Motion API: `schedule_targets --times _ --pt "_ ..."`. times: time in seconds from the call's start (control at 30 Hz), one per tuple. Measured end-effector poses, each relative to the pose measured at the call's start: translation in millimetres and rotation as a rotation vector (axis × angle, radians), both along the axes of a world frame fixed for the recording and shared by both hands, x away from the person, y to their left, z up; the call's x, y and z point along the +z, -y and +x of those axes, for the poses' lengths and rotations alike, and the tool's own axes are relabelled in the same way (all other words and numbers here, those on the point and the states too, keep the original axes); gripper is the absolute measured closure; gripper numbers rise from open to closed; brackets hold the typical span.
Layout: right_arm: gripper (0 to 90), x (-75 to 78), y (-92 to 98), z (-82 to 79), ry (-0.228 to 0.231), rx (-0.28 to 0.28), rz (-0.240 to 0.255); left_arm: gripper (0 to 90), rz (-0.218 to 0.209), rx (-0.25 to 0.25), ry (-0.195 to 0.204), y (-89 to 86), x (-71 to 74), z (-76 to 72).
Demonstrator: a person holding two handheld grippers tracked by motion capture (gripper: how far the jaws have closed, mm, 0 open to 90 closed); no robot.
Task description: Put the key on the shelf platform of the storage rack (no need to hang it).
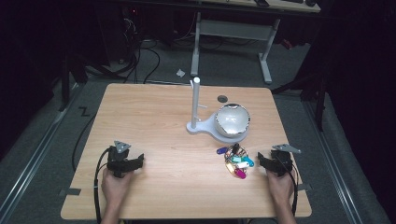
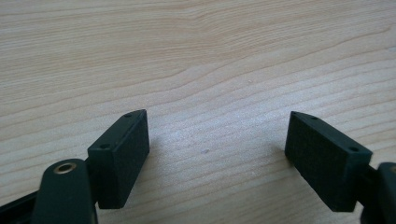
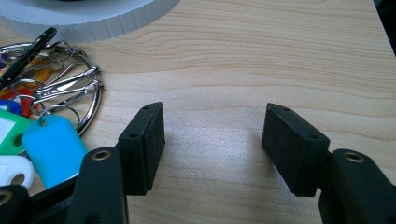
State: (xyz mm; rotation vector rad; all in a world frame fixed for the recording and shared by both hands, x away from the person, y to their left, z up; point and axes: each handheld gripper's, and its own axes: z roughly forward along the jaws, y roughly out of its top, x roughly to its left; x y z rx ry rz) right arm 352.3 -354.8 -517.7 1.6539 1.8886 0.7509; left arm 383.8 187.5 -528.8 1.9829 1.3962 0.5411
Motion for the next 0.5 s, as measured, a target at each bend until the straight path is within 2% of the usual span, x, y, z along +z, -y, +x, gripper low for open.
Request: schedule_targets --times 0.5 --pt "40.3 0.2 -0.9 -0.5 -0.001 -0.003 -0.002 22.3 -0.001 0.001 0.001 0.2 -0.1 0.0"
